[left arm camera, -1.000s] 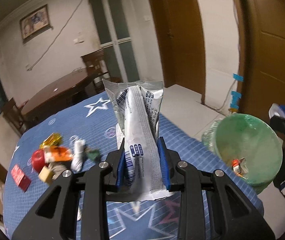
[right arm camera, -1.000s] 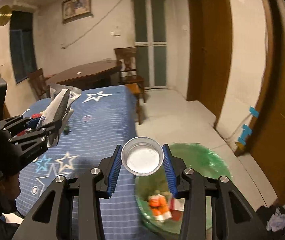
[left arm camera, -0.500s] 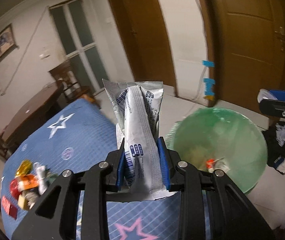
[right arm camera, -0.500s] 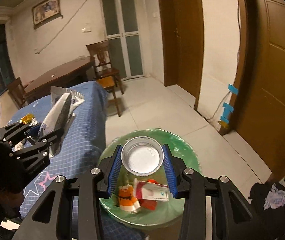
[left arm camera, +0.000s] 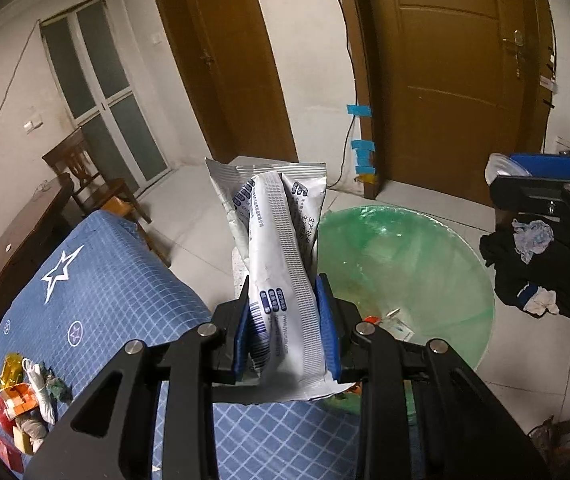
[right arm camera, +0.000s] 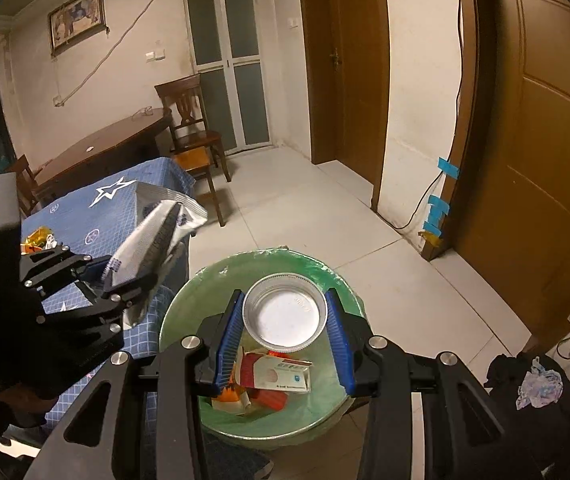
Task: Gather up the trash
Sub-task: 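Carry the wrapper and bottle cap with both tools over the bin, then open both tools to drop the wrapper and bottle cap into the bin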
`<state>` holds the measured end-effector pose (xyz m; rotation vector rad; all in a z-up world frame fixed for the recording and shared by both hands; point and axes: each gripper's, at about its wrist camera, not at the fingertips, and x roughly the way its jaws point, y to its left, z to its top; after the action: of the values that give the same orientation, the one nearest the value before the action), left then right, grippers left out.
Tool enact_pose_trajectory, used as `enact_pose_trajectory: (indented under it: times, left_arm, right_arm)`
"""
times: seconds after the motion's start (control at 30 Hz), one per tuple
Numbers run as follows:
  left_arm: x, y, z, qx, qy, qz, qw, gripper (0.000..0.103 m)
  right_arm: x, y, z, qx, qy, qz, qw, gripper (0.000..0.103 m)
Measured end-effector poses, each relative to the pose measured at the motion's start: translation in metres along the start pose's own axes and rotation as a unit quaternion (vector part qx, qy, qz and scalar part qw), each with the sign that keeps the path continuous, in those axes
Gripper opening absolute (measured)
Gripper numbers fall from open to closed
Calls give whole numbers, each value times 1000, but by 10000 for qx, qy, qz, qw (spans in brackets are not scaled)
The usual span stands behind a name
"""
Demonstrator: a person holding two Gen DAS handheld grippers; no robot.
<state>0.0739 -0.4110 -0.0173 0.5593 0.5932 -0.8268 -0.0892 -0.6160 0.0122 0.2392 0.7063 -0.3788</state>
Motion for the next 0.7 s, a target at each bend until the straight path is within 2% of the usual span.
enact_pose_trajectory:
  times: [0.7]
  left_arm:
    - [23, 1, -2, -76, 308, -442, 9985, 28]
  right_arm:
    - [28, 2, 5, 198, 386, 277, 9987, 42]
